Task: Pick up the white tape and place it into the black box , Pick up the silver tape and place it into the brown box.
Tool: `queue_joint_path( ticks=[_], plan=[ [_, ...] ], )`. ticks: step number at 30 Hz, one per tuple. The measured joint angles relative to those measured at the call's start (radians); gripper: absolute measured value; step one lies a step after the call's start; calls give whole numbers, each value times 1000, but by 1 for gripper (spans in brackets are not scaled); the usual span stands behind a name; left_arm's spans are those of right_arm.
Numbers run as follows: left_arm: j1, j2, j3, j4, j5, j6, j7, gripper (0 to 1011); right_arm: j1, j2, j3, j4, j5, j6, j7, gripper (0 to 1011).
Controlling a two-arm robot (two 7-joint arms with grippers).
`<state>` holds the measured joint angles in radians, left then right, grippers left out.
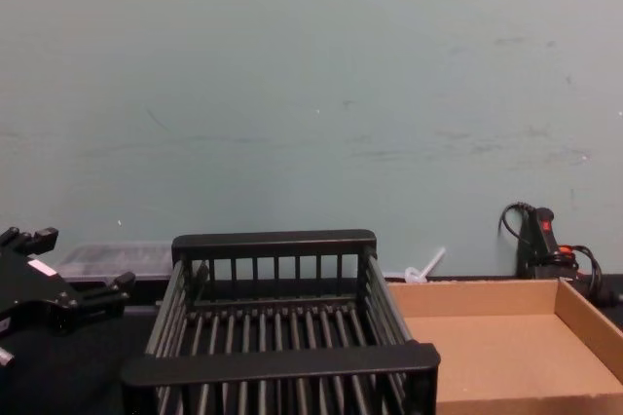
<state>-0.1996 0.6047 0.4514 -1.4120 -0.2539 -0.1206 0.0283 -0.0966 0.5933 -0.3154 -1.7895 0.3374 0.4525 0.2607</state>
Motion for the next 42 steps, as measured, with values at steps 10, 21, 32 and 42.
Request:
queue_joint_path(
  ticks=[10, 21, 32, 42],
  plan=[
    [0, 0, 0, 0, 0, 0, 0, 1001, 0, 0, 0, 0, 1, 0, -1, 131],
    [0, 0, 0, 0, 0, 0, 0, 1001, -4, -6, 10, -1, -2, -3, 7, 131],
    [0, 0, 0, 0, 0, 0, 0, 1001, -15, -9, 50, -33, -15, -44, 43, 131],
    [0, 0, 0, 0, 0, 0, 0, 1002, 10, -12, 85, -49, -23, -89, 59, 131]
  ],
)
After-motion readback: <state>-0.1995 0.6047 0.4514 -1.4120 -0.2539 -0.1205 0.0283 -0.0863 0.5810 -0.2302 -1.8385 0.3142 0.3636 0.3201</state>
